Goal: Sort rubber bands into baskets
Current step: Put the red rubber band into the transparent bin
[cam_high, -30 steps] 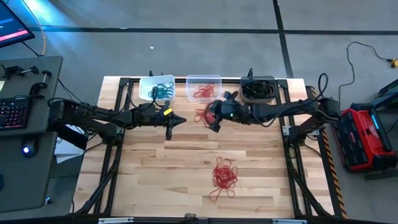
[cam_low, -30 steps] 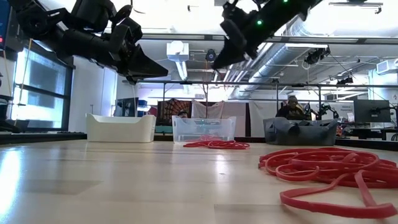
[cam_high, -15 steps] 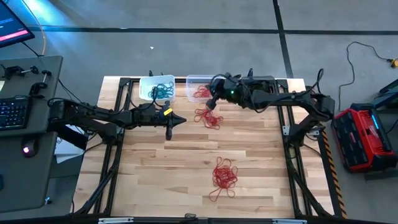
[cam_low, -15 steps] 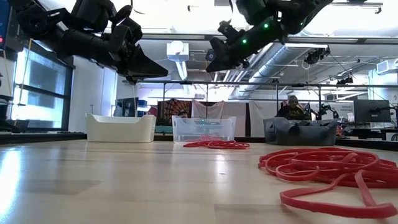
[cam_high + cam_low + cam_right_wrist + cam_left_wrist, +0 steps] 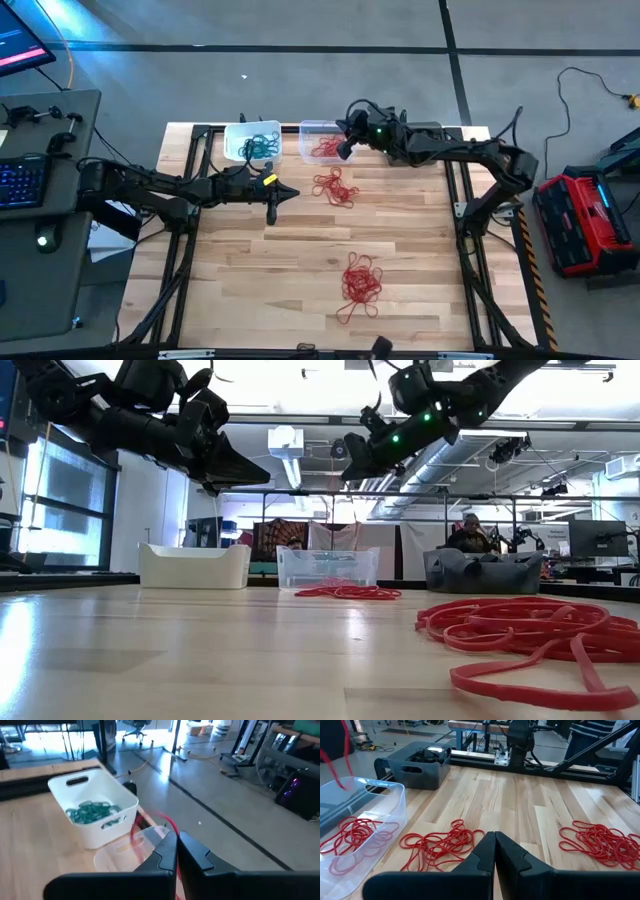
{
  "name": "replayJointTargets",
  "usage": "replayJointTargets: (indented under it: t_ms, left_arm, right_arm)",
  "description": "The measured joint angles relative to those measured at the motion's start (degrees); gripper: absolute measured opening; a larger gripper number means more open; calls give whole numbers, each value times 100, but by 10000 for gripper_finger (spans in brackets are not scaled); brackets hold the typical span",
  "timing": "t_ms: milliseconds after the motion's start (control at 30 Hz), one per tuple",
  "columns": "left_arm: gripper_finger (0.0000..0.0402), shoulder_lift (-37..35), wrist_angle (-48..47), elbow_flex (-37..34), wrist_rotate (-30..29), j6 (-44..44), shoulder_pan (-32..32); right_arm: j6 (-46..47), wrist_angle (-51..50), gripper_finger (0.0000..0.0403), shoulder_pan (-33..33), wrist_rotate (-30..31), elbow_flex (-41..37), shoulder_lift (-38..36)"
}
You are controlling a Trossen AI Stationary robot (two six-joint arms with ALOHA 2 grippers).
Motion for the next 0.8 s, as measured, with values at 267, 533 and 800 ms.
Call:
replayJointTargets:
  t_ms: [267,533,800]
  left_arm:
    - [0,0,-4,0,-39,-15,-1]
    - [0,0,-13,0,-39,-13,-1]
    - [0,0,-13,0,-37,-11,-1]
  right_arm:
    - [-138,-283,0,-136,-476,534,778]
    - [-52,-950,0,-304,-492,1127,1448]
    - [4,-1747,0,-345,-492,1503,1870]
